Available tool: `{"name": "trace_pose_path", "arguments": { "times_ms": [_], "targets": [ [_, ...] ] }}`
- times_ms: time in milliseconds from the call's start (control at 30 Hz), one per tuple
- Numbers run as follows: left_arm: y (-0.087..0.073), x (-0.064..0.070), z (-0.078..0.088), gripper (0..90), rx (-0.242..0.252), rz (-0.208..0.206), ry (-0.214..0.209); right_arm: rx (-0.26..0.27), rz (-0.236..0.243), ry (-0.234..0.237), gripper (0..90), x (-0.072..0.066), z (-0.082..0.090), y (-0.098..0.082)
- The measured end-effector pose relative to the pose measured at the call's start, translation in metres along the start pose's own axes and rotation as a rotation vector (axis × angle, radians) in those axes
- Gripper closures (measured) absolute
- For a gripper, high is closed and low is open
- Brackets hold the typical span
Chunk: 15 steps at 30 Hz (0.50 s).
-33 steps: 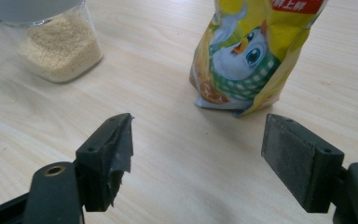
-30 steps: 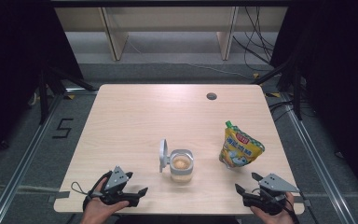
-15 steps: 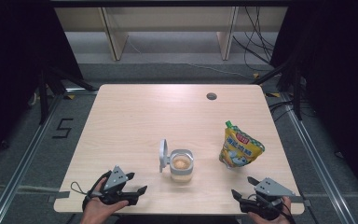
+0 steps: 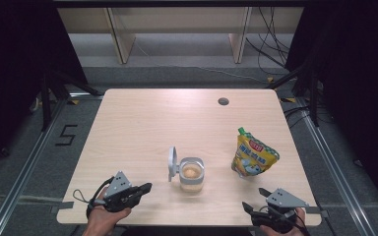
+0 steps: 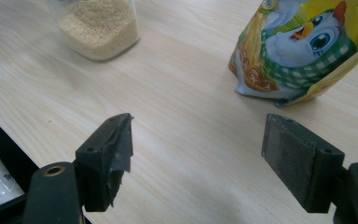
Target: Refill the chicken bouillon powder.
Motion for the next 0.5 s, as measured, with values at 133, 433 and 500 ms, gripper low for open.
{"name": "trace_pose_path", "arguments": {
  "times_ms": [133,433,500],
  "targets": [
    [0.012,0.0,-0.005,89.2,0.006,-0.043,0.008,-0.008,-0.023,-0.005,25.7,-0.002,-0.001,-0.001],
    [0.041,0.008,-0.018,89.1,0.03,-0.089,-0.006,0.004,-0.025,0.001,25.7,-0.002,-0.001,0.0],
    [0.047,0.009,-0.02,89.1,0.04,-0.094,-0.003,-0.003,-0.019,0.005,25.7,-0.002,-0.002,0.0]
  ]
}}
Point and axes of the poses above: each handheld gripper's, and its own axes: z roughly backward along the jaws, y roughly out of its top, x roughly to its right, the point moved 9 cm from there along -z, roughly forward along the jaws, and after that the axes turned 10 degrees about y, right-handed, at the moved point
